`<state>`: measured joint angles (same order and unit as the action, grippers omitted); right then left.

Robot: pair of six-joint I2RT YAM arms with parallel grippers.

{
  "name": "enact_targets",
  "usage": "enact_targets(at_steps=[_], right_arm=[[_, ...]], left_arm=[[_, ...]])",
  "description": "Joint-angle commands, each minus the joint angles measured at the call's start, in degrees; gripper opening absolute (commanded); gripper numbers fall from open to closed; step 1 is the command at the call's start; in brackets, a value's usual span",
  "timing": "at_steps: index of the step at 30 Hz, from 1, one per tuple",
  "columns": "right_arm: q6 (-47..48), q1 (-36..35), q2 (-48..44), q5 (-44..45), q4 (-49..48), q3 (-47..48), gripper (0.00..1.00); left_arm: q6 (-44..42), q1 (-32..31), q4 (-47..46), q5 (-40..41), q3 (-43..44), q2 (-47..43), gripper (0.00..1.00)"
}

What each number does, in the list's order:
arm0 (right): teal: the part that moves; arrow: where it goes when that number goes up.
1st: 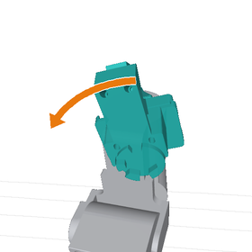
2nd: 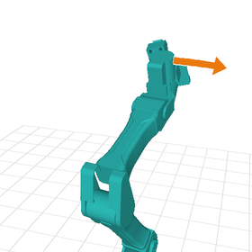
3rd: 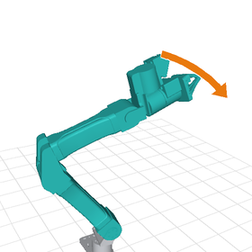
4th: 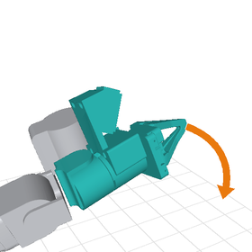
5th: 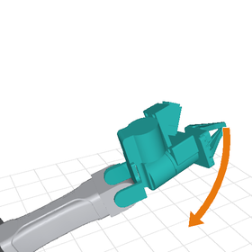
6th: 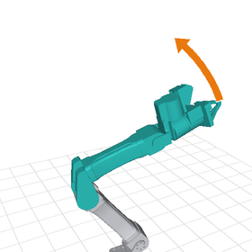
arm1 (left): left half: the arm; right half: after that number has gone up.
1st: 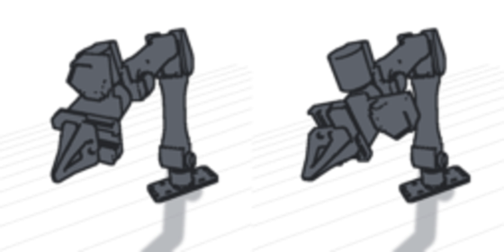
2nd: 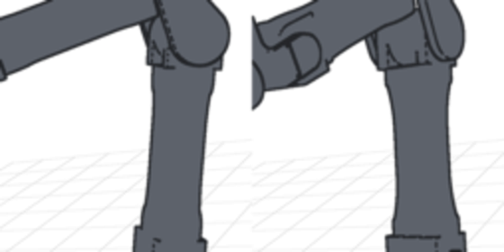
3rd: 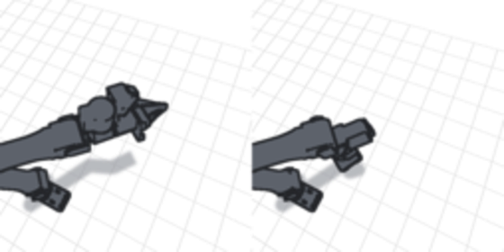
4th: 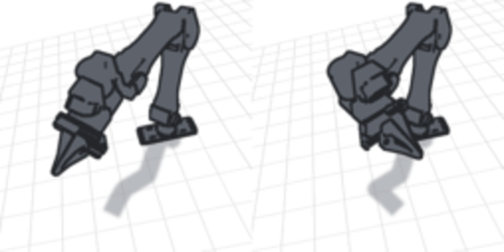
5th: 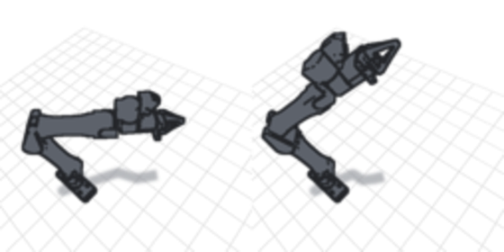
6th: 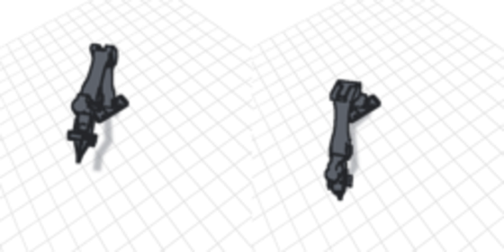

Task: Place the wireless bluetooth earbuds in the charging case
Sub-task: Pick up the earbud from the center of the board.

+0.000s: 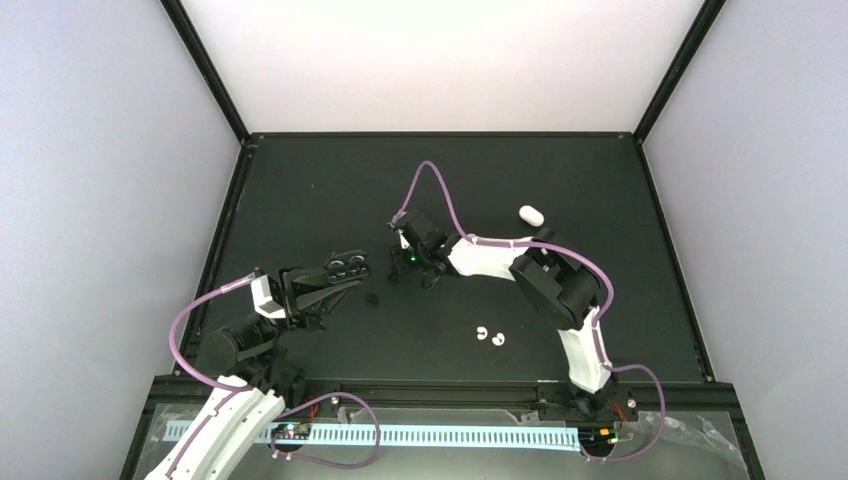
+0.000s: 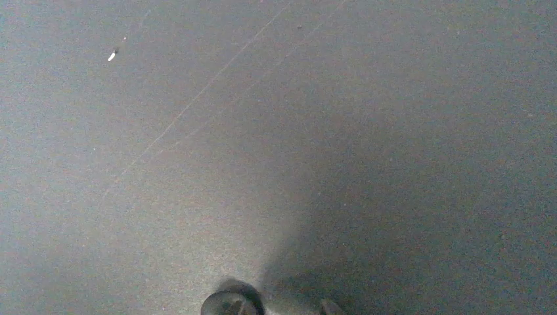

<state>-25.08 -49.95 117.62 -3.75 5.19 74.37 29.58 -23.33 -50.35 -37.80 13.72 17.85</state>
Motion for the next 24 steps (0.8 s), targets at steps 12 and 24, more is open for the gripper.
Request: enact_targets(at_steps=[12, 24], right_arm=[[1.03, -0.9, 0.97, -3.31, 1.52, 0.16, 0.26], [1.0, -1.98, 0.86, -2.82, 2.79, -0.36, 0.2]], left_arm=[[-0.79, 0.3, -0.62, -0.76, 1.4, 0.04, 0.02], [0.5, 0.39, -2.39, -1.33, 0.96, 1.01, 0.02]])
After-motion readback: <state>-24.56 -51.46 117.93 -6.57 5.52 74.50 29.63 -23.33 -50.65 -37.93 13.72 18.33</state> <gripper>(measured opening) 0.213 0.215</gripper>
